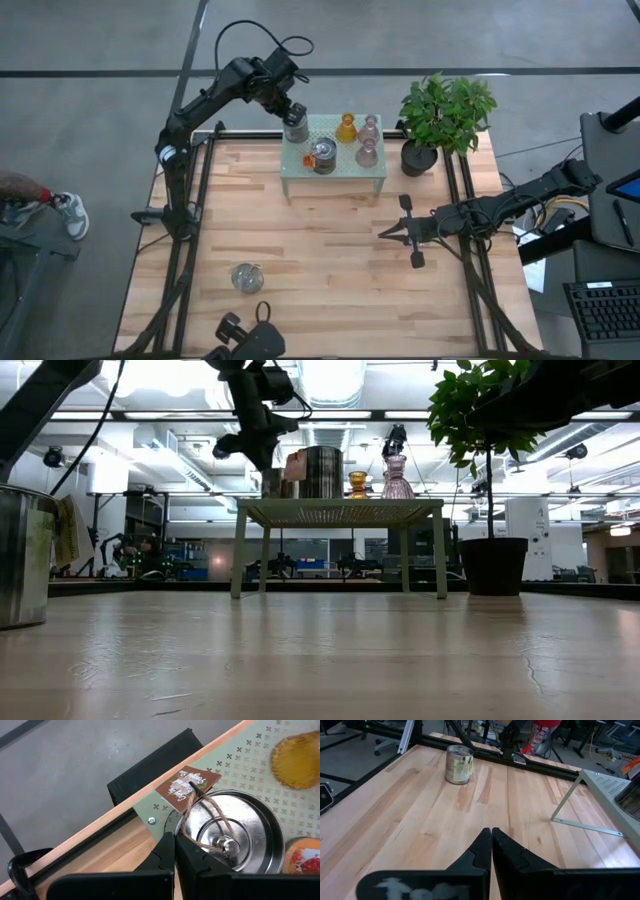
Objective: Pick & Place candle stick holders
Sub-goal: Put the right scented candle can on the shelf, then put the scented candle can on the shelf
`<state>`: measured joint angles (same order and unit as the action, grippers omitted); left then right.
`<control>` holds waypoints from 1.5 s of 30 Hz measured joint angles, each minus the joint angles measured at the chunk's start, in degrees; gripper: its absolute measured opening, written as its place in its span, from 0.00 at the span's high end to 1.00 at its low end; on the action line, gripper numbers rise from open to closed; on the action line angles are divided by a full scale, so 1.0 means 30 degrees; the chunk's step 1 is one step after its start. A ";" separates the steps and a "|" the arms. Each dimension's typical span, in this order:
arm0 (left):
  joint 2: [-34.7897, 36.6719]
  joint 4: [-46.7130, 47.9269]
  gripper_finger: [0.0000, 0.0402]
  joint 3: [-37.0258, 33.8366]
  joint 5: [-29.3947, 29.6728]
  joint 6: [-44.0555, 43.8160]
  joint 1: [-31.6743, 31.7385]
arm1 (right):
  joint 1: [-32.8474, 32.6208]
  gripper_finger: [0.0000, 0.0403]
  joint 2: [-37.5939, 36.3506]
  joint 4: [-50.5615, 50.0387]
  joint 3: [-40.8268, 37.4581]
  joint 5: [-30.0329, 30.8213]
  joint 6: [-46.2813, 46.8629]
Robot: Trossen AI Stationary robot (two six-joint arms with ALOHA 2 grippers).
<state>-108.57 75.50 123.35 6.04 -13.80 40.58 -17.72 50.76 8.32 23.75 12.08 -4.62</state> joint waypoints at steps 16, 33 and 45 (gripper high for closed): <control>0.0012 -0.0204 0.75 -0.0007 0.0353 -0.0416 -0.0029 | -0.0001 0.98 0.0000 -0.0101 -0.0036 0.0000 -0.0010; 0.2792 0.4589 0.73 0.0976 0.0306 0.0069 -0.1755 | 0.0000 0.98 0.0000 -0.0277 -0.0036 0.0000 0.0056; 0.7226 0.4481 0.73 -0.4207 0.0815 -0.3628 -0.9780 | -0.0007 0.98 0.0000 -0.0184 -0.0036 -0.0019 0.0223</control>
<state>-86.90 88.95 110.73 8.49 -24.68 11.24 -17.74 50.76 7.77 23.64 12.02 -3.95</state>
